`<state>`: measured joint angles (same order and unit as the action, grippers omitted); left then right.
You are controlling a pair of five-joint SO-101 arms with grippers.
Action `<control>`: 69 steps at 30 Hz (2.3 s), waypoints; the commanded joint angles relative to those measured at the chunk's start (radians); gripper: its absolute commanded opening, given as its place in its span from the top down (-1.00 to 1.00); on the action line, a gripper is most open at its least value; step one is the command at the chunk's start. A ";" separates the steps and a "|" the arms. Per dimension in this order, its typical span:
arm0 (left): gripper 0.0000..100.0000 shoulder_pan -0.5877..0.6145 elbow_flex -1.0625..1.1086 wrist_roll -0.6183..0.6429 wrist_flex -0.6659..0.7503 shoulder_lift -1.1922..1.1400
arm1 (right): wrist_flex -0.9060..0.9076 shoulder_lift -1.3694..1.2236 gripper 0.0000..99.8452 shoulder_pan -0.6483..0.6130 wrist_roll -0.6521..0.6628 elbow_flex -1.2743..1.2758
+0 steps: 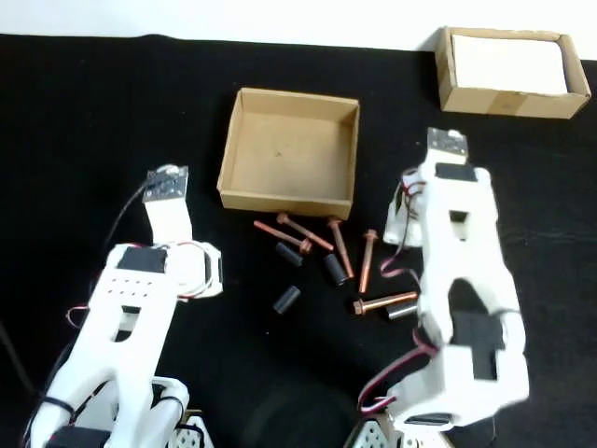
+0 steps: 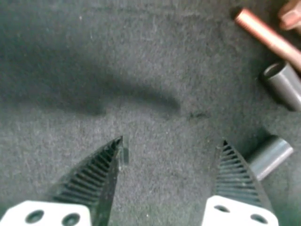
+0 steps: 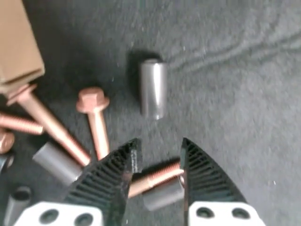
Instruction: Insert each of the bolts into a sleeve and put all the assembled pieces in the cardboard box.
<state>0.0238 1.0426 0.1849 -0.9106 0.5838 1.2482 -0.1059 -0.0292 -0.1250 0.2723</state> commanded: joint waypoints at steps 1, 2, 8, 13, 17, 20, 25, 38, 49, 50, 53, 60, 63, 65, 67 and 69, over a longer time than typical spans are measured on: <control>0.42 -0.008 -0.004 -0.002 0.021 -0.012 | -0.022 -0.051 0.73 0.004 -0.002 -0.073; 0.42 -0.008 -0.004 -0.002 0.031 -0.016 | -0.022 -0.073 0.73 -0.002 -0.002 -0.090; 0.42 -0.008 -0.005 -0.002 0.074 -0.045 | -0.056 -0.180 0.73 -0.007 -0.002 -0.165; 0.42 -0.008 -0.005 -0.002 0.091 -0.058 | -0.088 -0.262 0.73 -0.038 -0.006 -0.208; 0.42 -0.008 -0.005 -0.003 0.091 -0.058 | -0.091 -0.286 0.73 -0.081 -0.006 -0.217; 0.42 -0.010 -0.005 -0.015 0.091 -0.058 | -0.091 -0.286 0.73 -0.088 -0.008 -0.217; 0.42 -0.012 -0.004 -0.044 0.106 -0.059 | -0.117 -0.289 0.73 -0.082 -0.008 -0.203; 0.42 -0.013 -0.001 -0.048 0.106 -0.059 | -0.297 -0.291 0.75 -0.071 -0.002 -0.088; 0.42 -0.013 0.001 -0.048 0.106 -0.059 | -0.134 -0.414 0.99 -0.071 -0.006 -0.269; 0.42 -0.013 0.001 -0.048 0.106 -0.059 | -0.105 -0.406 0.99 -0.071 -0.006 -0.285; 0.42 -0.013 0.001 -0.046 0.106 -0.059 | 0.015 -0.340 0.99 -0.070 -0.008 -0.348; 0.42 -0.028 -0.074 -0.048 0.018 -0.059 | 0.248 0.012 0.99 -0.035 -0.008 -0.394; 0.42 -0.070 -0.289 -0.080 -0.218 -0.061 | 0.326 0.166 0.99 -0.010 -0.008 -0.360; 0.42 -0.137 -0.456 -0.106 -0.365 -0.061 | 0.357 0.269 0.99 0.018 -0.008 -0.306; 0.42 -0.223 -0.616 -0.121 -0.493 -0.062 | 0.364 0.375 0.99 0.059 -0.008 -0.219; 0.42 -0.326 -0.757 -0.121 -0.595 -0.094 | 0.357 0.478 0.99 0.117 -0.008 -0.108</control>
<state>-0.1695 0.5317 0.0729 -1.3464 0.5148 1.6011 0.1964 0.0153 -0.1266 0.0575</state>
